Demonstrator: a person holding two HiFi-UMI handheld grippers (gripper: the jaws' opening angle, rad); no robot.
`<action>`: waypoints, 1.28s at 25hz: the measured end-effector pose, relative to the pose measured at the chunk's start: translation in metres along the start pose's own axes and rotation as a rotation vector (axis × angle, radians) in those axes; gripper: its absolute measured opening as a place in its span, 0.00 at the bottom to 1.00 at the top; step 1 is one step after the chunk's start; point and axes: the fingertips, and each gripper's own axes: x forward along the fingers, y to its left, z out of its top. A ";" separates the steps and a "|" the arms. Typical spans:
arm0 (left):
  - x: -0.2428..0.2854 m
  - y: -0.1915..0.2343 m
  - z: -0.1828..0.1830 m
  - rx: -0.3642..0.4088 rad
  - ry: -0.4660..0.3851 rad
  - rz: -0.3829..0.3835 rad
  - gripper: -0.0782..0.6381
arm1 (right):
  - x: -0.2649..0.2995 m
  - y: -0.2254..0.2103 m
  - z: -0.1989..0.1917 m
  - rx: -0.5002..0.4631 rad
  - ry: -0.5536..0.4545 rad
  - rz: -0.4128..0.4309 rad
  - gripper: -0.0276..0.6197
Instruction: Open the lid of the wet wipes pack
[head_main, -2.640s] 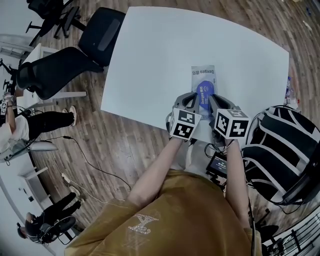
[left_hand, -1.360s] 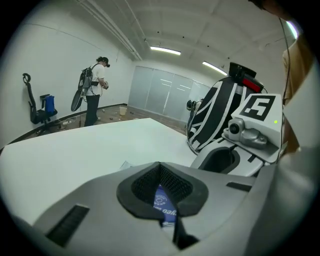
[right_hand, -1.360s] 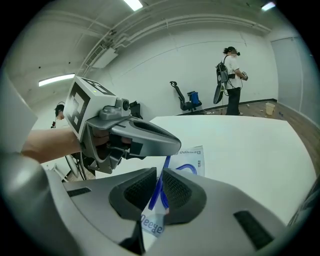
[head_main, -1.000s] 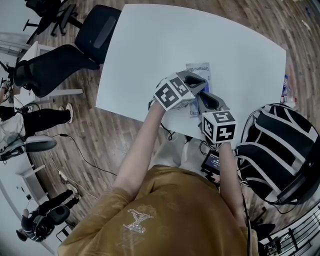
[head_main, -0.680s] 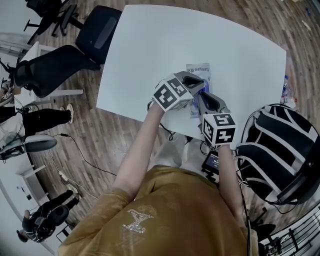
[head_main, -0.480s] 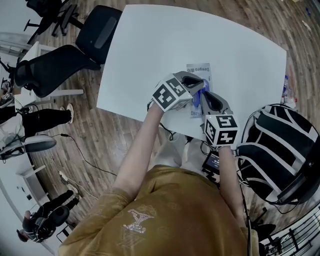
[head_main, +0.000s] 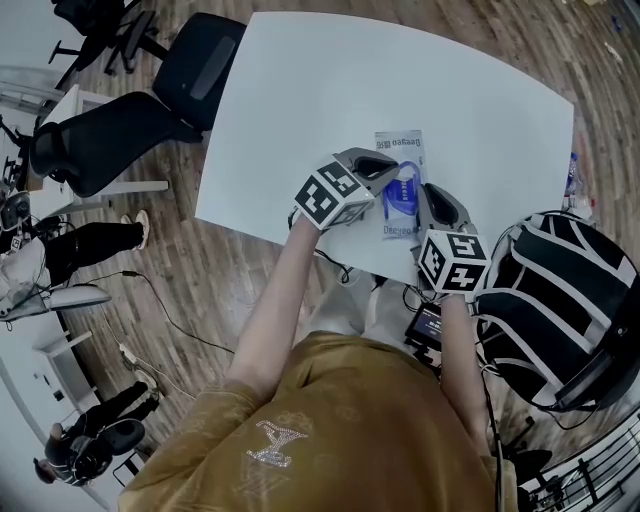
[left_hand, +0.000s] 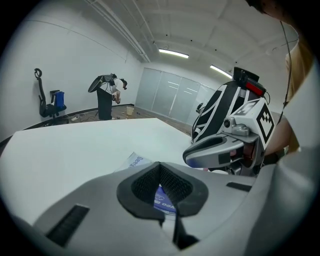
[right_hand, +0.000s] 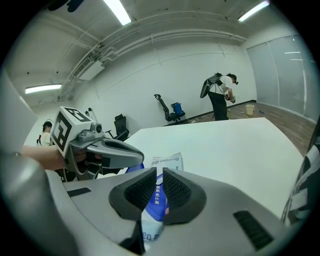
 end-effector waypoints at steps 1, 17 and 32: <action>-0.001 0.000 -0.002 -0.002 0.002 0.003 0.11 | 0.000 0.000 -0.001 0.000 0.004 0.001 0.11; -0.008 0.002 -0.027 -0.047 0.016 0.040 0.11 | -0.001 -0.002 -0.008 0.026 0.026 0.007 0.10; -0.012 0.012 -0.045 -0.100 0.003 0.084 0.11 | -0.001 -0.001 -0.008 0.064 0.024 0.076 0.09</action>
